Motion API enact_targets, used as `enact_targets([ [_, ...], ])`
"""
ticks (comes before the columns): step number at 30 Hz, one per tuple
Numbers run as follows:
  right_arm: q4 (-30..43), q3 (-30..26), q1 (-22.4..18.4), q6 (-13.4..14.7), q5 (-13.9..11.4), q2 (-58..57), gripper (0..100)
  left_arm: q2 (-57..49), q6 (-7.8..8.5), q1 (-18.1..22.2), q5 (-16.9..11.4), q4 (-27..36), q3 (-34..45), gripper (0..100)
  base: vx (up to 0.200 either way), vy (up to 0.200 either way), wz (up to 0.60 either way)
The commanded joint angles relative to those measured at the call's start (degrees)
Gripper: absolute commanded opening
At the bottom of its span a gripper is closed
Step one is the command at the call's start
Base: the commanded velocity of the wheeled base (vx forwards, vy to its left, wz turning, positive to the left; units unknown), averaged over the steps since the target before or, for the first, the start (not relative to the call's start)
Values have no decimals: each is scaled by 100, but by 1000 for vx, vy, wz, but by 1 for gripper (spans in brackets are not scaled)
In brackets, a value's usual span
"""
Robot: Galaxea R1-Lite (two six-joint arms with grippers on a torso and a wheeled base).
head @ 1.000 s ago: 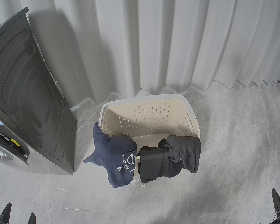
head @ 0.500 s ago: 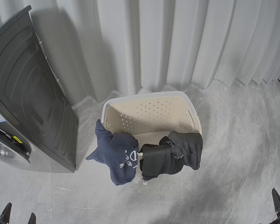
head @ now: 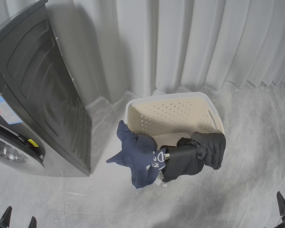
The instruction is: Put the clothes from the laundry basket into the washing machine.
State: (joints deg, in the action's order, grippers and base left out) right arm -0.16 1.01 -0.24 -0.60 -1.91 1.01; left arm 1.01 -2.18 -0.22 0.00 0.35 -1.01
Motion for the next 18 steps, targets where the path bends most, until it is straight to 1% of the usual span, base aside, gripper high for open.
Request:
enact_targets([
  [1, -2, -101, -2, -2, -2, -57, 100, -66, -2, -4, 0, 0, 75, 100, 0, 200, 0],
  [18, -2, -101, -2, -2, -2, -57, 100, -66, -2, -4, 0, 0, 75, 100, 0, 200, 0],
])
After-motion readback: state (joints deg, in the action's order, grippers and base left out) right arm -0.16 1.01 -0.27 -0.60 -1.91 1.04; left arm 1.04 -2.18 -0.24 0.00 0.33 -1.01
